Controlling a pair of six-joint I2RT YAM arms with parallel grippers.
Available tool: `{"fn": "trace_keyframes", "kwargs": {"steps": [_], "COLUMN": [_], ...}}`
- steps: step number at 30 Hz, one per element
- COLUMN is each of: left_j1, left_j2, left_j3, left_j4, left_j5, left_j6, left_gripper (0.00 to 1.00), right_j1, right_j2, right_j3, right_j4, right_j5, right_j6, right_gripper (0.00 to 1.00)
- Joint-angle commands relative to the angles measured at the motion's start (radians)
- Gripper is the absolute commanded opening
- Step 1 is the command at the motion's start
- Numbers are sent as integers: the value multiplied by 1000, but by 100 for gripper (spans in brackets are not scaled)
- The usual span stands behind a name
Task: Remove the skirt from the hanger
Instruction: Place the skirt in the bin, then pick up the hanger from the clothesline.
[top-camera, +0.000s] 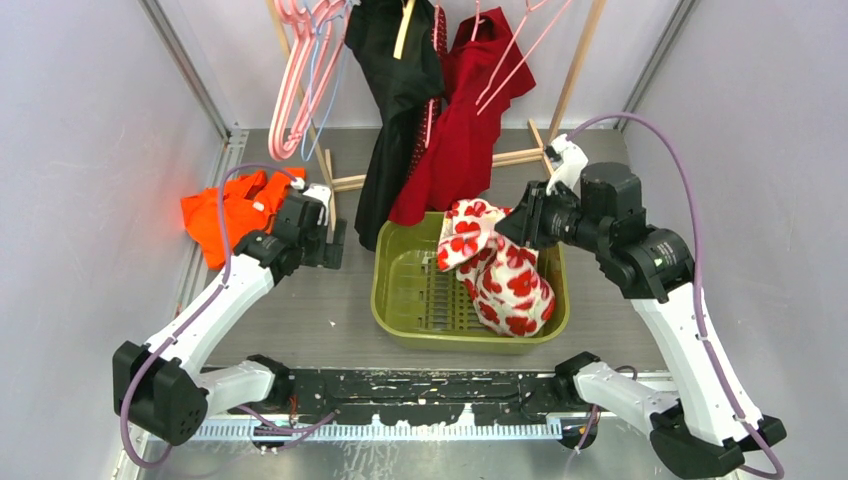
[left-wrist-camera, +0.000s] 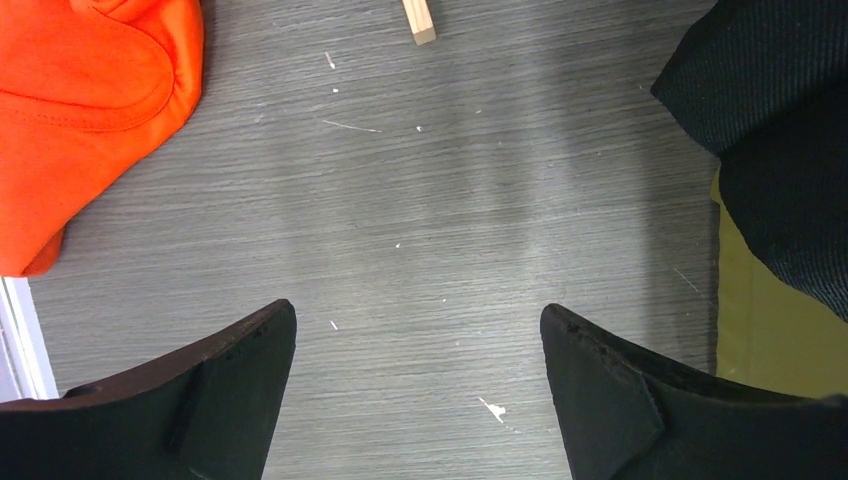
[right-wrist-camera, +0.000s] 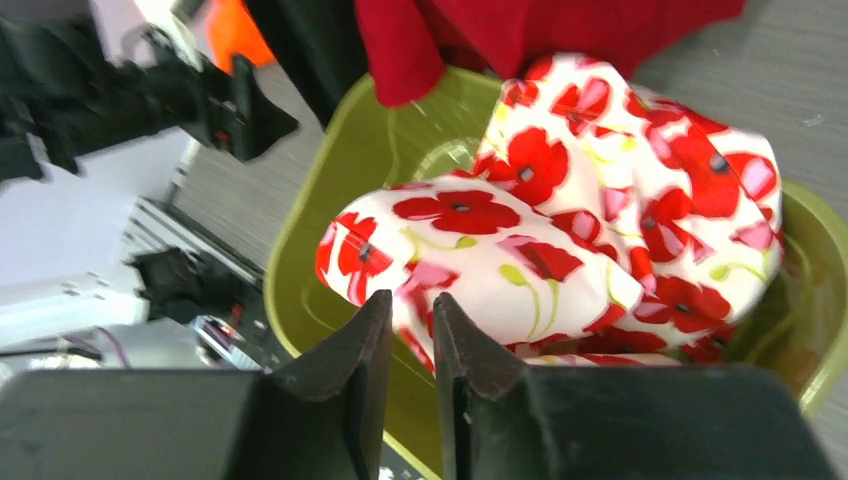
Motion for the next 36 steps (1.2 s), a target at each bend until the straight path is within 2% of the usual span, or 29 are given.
{"fn": "trace_keyframes", "kwargs": {"steps": [1, 4, 11, 23, 29, 36], "left_j1": [-3, -3, -3, -3, -3, -3], "left_j2": [-5, -5, 5, -13, -7, 5], "left_j3": [43, 44, 51, 59, 69, 73], "left_j4": [52, 51, 57, 42, 43, 43], "left_j5": [8, 10, 6, -2, 1, 3], "left_j6": [-2, -7, -15, -37, -47, -44], "left_gripper": [91, 91, 91, 91, 91, 91], "right_j1": [6, 7, 6, 30, 52, 68], "right_j2": [-12, -5, 151, 549, 739, 887], "right_j3": [-67, -54, 196, 607, 849, 1021], "right_j4": [-36, 13, 106, 299, 312, 342], "right_j5": [69, 102, 236, 373, 427, 462], "right_j6": [-58, -58, -120, -173, -190, -184], "right_gripper": [30, 39, 42, 43, 44, 44]}}
